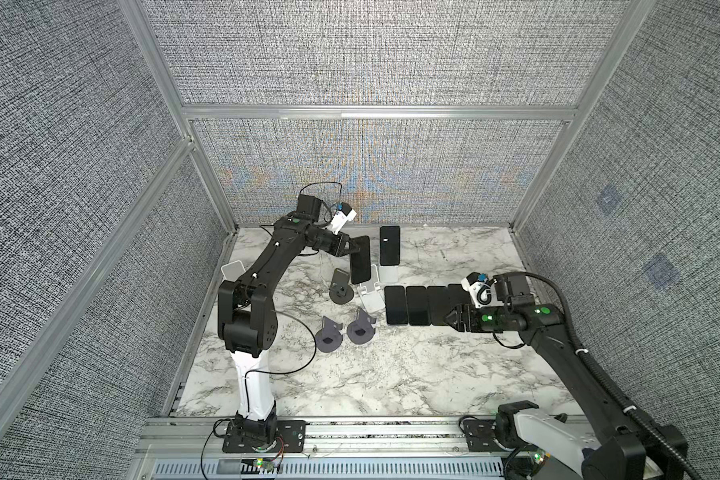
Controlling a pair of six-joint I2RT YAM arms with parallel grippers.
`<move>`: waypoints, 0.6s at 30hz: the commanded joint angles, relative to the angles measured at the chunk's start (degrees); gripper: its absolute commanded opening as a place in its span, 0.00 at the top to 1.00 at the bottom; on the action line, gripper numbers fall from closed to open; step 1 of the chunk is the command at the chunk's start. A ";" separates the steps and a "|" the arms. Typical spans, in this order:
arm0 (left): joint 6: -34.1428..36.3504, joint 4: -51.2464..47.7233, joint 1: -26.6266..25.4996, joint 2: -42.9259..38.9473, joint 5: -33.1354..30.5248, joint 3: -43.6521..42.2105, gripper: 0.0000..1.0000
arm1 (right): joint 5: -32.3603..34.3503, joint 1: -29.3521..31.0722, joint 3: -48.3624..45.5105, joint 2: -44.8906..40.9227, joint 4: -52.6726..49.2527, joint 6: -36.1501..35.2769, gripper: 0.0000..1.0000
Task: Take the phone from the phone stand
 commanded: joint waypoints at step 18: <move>-42.77 20.41 -5.67 -13.21 11.26 -24.96 1.00 | 12.80 21.95 22.40 11.00 -11.07 1.65 0.25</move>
